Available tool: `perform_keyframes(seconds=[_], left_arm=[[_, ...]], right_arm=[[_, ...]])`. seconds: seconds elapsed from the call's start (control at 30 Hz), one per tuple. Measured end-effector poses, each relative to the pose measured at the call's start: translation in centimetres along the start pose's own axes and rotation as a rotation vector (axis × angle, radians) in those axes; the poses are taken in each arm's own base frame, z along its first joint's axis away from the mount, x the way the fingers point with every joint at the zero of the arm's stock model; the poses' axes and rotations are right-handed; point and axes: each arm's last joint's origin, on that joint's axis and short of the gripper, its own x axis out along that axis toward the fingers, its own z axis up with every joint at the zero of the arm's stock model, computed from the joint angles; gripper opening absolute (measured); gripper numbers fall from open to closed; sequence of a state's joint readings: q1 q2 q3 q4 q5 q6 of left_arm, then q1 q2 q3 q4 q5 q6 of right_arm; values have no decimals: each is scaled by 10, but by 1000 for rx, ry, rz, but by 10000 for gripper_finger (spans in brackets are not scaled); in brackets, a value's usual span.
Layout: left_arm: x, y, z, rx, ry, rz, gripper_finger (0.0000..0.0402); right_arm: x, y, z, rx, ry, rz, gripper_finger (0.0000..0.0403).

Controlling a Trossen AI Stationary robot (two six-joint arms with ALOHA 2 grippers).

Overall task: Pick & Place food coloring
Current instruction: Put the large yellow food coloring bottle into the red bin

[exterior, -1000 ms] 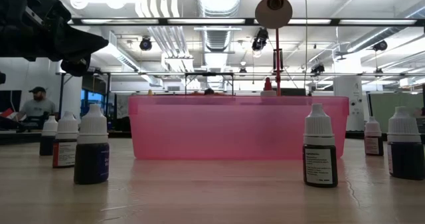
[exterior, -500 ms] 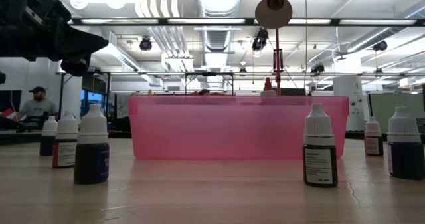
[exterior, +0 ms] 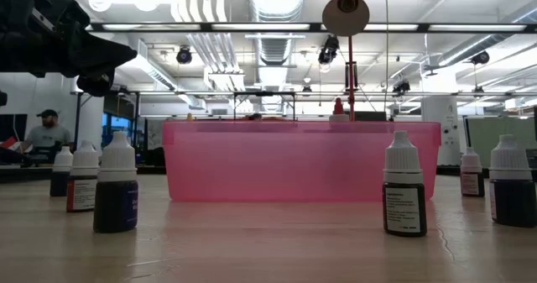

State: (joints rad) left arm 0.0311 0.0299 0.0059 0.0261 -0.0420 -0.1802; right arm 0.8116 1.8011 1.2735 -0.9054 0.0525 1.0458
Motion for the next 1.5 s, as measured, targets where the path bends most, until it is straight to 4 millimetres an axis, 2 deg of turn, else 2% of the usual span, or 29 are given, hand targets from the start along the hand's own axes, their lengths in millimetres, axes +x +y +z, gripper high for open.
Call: perform_keyframes(seconds=[0.17,0.33,0.77,1.1,1.5], left_arm=[[0,0,0,0,0,-1,0],[0,0,0,0,0,0,0],[0,0,0,0,0,0,0],[0,0,0,0,0,0,0],[0,0,0,0,0,0,0]], right_arm=[[-3,1,1,-1,-2,3,144],[-17,2,6,-19,11,-20,140],[-52,-7,34,-59,22,-49,137],[-78,-24,59,-56,36,-73,137],[-109,-58,104,-26,-18,-48,137]])
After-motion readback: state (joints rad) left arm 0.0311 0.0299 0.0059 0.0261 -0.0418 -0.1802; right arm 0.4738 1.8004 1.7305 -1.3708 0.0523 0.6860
